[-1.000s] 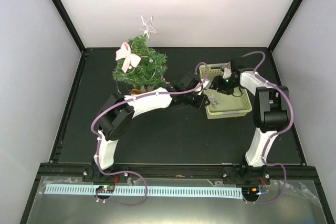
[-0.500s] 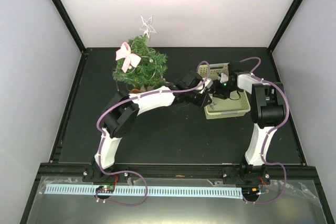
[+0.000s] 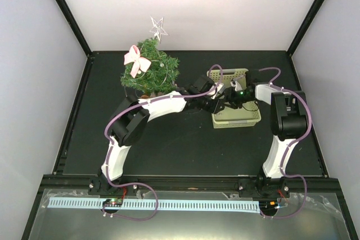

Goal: Decorate the small christmas tree

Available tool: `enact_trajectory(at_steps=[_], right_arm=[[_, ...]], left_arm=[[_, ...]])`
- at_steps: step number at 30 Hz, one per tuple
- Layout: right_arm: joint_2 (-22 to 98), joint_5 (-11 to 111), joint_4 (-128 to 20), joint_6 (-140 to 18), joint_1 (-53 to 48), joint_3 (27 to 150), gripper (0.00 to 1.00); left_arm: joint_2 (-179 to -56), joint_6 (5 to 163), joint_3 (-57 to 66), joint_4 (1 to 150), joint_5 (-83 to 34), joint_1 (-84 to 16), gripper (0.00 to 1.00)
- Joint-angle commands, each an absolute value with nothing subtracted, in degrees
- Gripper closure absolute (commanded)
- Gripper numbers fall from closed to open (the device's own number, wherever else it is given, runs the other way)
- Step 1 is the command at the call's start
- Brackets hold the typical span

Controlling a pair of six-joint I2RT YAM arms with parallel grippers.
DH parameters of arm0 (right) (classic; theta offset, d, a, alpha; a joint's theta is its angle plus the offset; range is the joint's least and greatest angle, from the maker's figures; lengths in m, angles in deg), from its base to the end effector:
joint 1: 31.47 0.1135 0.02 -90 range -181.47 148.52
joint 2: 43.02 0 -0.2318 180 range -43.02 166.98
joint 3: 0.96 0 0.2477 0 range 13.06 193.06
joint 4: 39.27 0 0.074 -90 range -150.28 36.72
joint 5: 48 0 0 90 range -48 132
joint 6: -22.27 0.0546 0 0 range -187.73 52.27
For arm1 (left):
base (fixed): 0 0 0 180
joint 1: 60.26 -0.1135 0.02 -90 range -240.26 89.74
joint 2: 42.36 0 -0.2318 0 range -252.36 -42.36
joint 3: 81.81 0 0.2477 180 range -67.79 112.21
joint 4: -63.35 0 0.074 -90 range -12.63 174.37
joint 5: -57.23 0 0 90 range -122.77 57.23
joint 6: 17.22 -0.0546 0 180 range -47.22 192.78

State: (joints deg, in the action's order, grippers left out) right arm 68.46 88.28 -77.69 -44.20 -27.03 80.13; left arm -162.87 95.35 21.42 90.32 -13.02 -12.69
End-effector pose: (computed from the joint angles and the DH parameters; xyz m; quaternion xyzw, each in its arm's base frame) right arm 0.3548 0.0671 0.0997 0.0786 0.9033 0.4157 0.0707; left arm 0.2994 -0.3549 0.1521 0.2615 0.8718 -0.3494 0.2226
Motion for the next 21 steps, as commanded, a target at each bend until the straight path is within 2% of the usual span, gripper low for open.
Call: enact_trajectory(at_steps=[1,15,21], right_arm=[[65.30,92.91,-74.13,-42.68,-27.26,78.66,0.53],[64.49,94.67,-71.03,-41.58,-27.20,76.65,0.58],[63.65,77.71,-79.07,-46.98,-27.26,79.44,0.58]], left_arm=[[-161.15,94.08,23.39,91.68,-12.85,-13.14,0.76],[-155.13,92.89,20.94,96.07,-16.14,-13.13,0.72],[-155.84,94.07,20.26,97.68,-16.33,-13.12,0.71]])
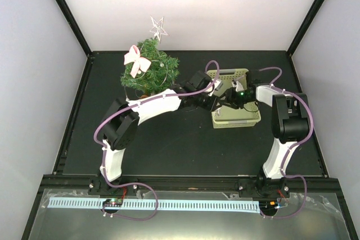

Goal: Decorate the small christmas tree

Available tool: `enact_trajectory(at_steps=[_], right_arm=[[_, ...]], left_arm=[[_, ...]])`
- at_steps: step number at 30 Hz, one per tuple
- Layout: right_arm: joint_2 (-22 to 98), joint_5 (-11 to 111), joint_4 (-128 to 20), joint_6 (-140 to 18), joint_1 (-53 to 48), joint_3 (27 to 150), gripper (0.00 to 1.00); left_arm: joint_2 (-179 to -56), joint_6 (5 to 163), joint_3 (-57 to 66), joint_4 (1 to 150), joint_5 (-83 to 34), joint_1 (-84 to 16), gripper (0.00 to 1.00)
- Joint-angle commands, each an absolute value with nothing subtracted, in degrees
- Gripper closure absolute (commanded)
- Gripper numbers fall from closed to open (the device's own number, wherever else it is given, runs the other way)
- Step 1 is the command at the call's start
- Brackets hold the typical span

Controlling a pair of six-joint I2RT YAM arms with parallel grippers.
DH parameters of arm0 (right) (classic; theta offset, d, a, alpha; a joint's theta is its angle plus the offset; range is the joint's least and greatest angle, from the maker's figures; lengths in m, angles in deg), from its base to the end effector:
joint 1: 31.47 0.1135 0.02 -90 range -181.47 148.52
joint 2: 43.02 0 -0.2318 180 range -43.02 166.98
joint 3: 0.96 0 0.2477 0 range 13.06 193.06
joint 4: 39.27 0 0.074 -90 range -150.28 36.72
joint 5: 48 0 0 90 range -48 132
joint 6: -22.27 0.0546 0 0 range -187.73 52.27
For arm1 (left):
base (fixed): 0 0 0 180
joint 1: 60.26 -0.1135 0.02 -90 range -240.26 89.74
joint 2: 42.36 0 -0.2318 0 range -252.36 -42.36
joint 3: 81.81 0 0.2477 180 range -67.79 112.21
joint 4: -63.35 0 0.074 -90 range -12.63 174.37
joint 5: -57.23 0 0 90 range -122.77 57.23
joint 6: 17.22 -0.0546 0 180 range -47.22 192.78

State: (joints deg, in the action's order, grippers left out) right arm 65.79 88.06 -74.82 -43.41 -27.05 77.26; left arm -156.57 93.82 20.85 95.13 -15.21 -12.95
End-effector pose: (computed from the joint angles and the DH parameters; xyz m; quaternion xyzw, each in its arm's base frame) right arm 0.3491 0.0664 0.1045 0.0759 0.9009 0.4180 0.0893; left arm 0.2926 -0.3415 0.1888 0.2651 0.8700 -0.3358 0.2451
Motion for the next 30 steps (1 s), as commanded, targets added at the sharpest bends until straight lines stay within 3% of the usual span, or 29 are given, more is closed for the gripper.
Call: enact_trajectory(at_steps=[1,21,30], right_arm=[[64.12,76.73,-79.61,-47.28,-27.26,79.82,0.58],[68.33,72.25,-80.33,-46.04,-23.21,80.09,0.55],[68.98,71.71,-79.96,-46.33,-23.26,79.41,0.56]], left_arm=[[-156.05,94.17,20.22,98.08,-16.45,-13.04,0.71],[-159.72,95.04,18.61,96.67,-16.62,-13.13,0.74],[-153.88,93.67,21.00,102.46,-20.96,-13.15,0.69]])
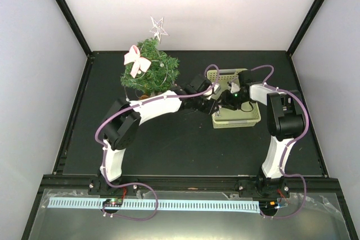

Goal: Decorate the small christmas tree

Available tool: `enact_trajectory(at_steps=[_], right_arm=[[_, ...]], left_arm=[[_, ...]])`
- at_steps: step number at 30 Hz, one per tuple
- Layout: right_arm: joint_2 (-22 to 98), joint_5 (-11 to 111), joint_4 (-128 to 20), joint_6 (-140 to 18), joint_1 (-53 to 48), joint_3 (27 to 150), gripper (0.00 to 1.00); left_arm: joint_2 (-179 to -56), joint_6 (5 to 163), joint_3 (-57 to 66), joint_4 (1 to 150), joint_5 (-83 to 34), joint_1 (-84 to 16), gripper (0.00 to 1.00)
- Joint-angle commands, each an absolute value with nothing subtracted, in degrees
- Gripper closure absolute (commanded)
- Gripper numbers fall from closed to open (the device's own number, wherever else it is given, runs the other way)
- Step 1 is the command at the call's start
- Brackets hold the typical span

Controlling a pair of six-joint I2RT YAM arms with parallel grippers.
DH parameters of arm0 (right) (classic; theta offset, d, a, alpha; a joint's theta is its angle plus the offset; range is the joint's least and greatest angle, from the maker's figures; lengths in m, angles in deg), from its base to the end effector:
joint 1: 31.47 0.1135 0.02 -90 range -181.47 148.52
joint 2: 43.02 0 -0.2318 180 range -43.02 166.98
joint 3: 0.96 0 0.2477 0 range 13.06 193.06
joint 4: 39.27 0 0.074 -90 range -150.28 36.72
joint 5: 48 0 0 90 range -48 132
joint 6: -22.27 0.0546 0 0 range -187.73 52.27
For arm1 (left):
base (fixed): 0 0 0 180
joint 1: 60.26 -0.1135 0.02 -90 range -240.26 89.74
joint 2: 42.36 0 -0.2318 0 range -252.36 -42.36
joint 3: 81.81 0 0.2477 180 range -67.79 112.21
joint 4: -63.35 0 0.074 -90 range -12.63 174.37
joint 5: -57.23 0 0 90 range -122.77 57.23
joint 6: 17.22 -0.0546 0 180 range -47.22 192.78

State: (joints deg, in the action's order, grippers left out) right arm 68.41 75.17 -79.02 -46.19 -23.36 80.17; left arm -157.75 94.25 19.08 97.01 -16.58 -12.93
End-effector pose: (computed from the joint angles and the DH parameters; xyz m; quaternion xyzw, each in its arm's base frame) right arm 0.3516 0.0803 0.0918 0.0613 0.9432 0.3142 0.0886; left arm 0.2894 -0.3364 0.1667 0.2559 0.8901 -0.3082 0.2174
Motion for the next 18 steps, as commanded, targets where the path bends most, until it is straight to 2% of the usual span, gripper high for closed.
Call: enact_trajectory(at_steps=[1,10,18], right_arm=[[69.03,71.71,-79.92,-46.41,-23.26,79.40,0.56],[69.57,71.83,-80.04,-46.55,-23.28,79.96,0.56],[68.02,73.82,-78.33,-45.78,-23.15,77.57,0.56]], left_arm=[[-153.48,93.95,20.55,102.82,-21.48,-13.18,0.68],[-155.27,94.96,18.26,100.39,-19.53,-13.24,0.66],[-158.99,95.95,19.11,99.18,-16.43,-13.19,0.69]])
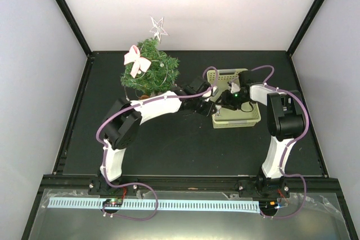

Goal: Decorate the small christmas tree

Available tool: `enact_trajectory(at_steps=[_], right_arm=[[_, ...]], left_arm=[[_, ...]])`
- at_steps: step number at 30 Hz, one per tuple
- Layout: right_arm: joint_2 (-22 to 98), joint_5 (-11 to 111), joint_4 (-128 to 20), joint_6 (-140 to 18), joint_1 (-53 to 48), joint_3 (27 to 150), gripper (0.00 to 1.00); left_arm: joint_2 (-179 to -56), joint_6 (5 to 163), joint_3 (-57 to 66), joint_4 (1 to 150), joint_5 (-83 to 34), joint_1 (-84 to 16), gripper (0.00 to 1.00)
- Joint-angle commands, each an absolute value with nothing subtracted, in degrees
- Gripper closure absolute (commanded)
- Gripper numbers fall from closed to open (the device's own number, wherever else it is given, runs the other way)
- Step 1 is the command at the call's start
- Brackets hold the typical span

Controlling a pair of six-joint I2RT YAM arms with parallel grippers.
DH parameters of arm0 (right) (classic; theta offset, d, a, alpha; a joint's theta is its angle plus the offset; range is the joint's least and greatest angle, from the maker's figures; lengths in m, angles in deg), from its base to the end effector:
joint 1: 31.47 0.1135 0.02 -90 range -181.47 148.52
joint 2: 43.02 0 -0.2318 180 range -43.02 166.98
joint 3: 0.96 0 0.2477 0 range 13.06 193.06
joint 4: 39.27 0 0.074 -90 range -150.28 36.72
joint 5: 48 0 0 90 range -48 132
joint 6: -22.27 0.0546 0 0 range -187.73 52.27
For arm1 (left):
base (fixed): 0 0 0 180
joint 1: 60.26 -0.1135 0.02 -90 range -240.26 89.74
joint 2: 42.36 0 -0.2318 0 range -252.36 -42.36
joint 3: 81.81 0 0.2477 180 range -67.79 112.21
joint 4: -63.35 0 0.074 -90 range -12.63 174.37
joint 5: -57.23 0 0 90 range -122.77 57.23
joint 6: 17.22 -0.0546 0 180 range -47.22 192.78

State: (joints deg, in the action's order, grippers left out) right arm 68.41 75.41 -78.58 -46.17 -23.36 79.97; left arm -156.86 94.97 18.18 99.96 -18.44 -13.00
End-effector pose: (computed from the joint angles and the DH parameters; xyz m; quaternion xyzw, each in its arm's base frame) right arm 0.3516 0.0805 0.0913 0.0604 0.9424 0.3165 0.0898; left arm 0.2857 -0.3291 0.1636 0.2436 0.9043 -0.2848 0.2044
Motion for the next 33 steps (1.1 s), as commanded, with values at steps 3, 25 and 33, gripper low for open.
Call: enact_trajectory(at_steps=[3,25,33], right_arm=[[67.15,75.31,-77.53,-45.64,-23.16,76.46,0.56],[62.12,91.01,-66.91,-39.31,-23.28,72.14,0.57],[62.10,91.87,-67.23,-40.25,-23.30,70.53,0.57]], left_arm=[[-159.41,95.94,19.22,98.52,-16.26,-13.24,0.72],[-159.05,95.74,18.52,97.13,-15.65,-13.27,0.78],[-158.73,95.57,18.37,97.13,-16.02,-13.33,0.78]])
